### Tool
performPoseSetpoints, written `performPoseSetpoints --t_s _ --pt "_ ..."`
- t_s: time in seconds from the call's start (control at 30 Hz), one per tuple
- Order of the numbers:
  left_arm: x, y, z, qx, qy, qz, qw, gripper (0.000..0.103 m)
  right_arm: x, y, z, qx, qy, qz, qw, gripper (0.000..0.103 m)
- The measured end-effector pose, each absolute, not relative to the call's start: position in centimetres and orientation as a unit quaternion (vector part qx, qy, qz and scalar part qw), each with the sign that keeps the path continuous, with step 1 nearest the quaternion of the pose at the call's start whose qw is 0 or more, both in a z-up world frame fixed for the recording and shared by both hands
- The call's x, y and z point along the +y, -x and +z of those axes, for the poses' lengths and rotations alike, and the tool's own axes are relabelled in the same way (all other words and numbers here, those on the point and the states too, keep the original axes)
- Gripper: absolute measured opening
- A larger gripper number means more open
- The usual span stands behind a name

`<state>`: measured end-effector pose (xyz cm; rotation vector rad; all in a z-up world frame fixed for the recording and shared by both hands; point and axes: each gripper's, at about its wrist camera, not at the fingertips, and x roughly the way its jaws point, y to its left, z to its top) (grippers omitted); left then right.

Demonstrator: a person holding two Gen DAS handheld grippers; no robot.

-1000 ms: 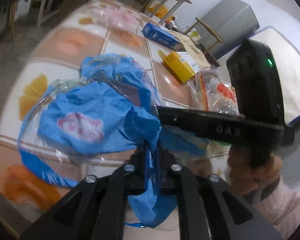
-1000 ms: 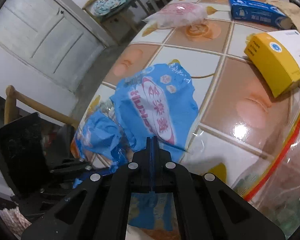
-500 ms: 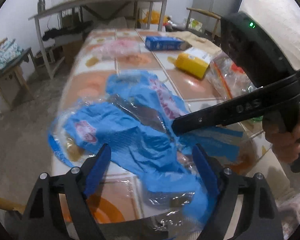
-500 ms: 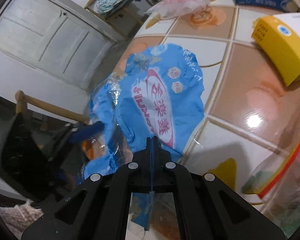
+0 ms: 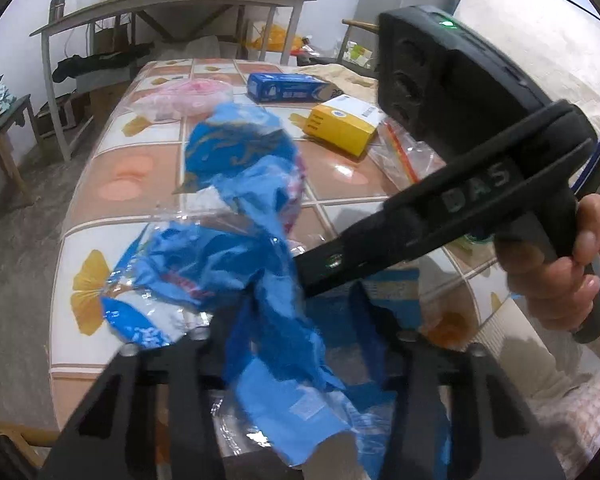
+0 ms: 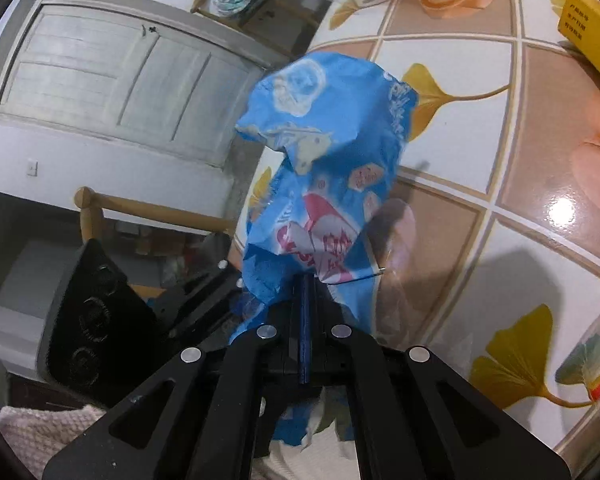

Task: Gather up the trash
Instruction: 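Grasp blue wrappers with the right tool while the left tool holds its wrappers, then pass the right tool's blue wrapper into the left tool's bundle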

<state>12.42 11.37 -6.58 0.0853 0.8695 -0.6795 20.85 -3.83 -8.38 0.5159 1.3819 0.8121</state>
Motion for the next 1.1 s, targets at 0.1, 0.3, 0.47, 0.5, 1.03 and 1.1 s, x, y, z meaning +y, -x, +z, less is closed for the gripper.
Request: performPoseSetpoints --t_s 0.1,0.3,0.47,0.5,1.03,1.1 --pt "11.8 -12.8 -6.7 0.421 -0.033 -0.32 0.848 0.016 -4.8 -20.7 -7.5 0.608 -0.227 0.36 0.669 0.001" --pt "13.0 -13.2 -6.9 0.428 0.0 -0.301 0.852 0.002 -7.2 -21.6 -3.3 0.569 -0.208 0.343 0.718 0.025" --pt "14.2 -13.6 -7.1 0.44 0.054 -0.289 0.848 0.001 -7.4 -25.1 0.8 0.513 -0.196 0.28 0.787 0.069" --pt "14.4 -13.6 -7.2 0.444 0.067 -0.288 0.846 0.001 -7.2 -26.2 1.7 0.496 -0.192 0.27 0.803 0.072" --pt "15.6 -13.6 -7.6 0.461 0.132 -0.278 0.832 0.001 3.7 -39.3 -5.8 0.498 0.227 0.166 0.82 0.091" --pt "15.7 -13.7 -7.5 0.462 0.131 -0.277 0.832 0.001 3.2 -39.9 -6.6 0.52 0.217 0.162 0.81 0.075"
